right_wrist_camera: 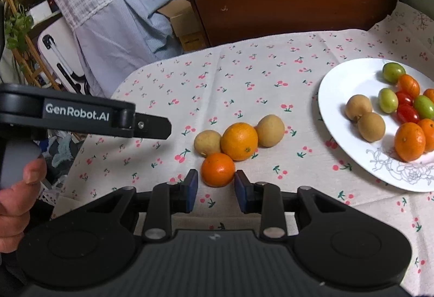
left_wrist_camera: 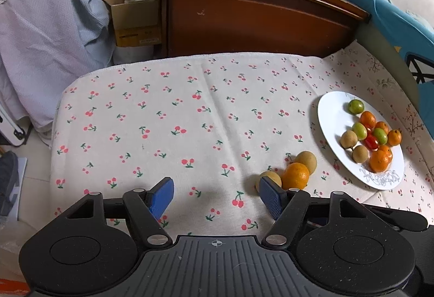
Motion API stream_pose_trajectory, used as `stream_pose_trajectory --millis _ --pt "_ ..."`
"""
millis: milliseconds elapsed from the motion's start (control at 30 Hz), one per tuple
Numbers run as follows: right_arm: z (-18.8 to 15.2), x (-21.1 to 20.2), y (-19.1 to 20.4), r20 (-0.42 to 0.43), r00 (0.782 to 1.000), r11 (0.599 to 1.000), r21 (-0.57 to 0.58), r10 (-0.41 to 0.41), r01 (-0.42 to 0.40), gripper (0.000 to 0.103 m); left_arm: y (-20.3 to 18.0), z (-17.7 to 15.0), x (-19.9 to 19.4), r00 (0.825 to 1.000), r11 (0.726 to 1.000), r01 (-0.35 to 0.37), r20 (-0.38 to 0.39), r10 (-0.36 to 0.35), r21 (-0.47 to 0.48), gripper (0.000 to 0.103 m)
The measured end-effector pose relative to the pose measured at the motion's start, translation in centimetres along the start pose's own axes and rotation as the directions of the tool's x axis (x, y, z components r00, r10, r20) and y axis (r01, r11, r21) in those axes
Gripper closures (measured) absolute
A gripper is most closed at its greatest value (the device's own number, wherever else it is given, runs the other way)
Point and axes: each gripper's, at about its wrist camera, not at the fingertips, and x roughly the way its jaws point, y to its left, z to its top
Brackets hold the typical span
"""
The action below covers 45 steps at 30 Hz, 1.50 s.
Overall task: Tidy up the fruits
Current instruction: 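Move both open grippers back to the remaining fruit pile, then grasp a brown fruit with the left gripper while the right gripper grasps a mandarin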
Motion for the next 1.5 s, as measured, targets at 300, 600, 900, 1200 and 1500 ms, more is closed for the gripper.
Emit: stream_pose_trajectory --millis 300,600,900,1200,1500 --pt "-0.3 -1.7 -0.8 -0.016 1.0 0.999 0.04 -0.013 0.013 0.078 -1.6 -0.5 0.8 1.0 0.997 0.024 -0.008 -0.023 0.077 0.035" --pt "-0.9 -4.0 -2.6 -0.006 0.999 0.994 0.099 -0.054 0.055 0.08 -4.0 -1.2 2.3 0.998 0.982 0.065 -0.008 -0.065 0.179 0.041" --pt "-1.2 -4.4 -3.0 0.008 1.0 0.994 0.109 -0.012 0.011 0.077 -4.5 -1.5 3.7 0.998 0.974 0.069 -0.004 -0.069 0.216 0.061" --pt "-1.2 -3.4 -2.5 0.009 0.999 0.997 0.076 -0.032 0.032 0.074 -5.0 -1.6 4.1 0.997 0.967 0.072 0.016 -0.079 0.245 0.066" --pt "-1.0 -2.6 -2.1 0.002 1.0 0.998 0.067 -0.007 0.007 0.077 -5.2 -1.9 4.0 0.995 0.958 0.087 0.026 -0.097 0.272 0.079"
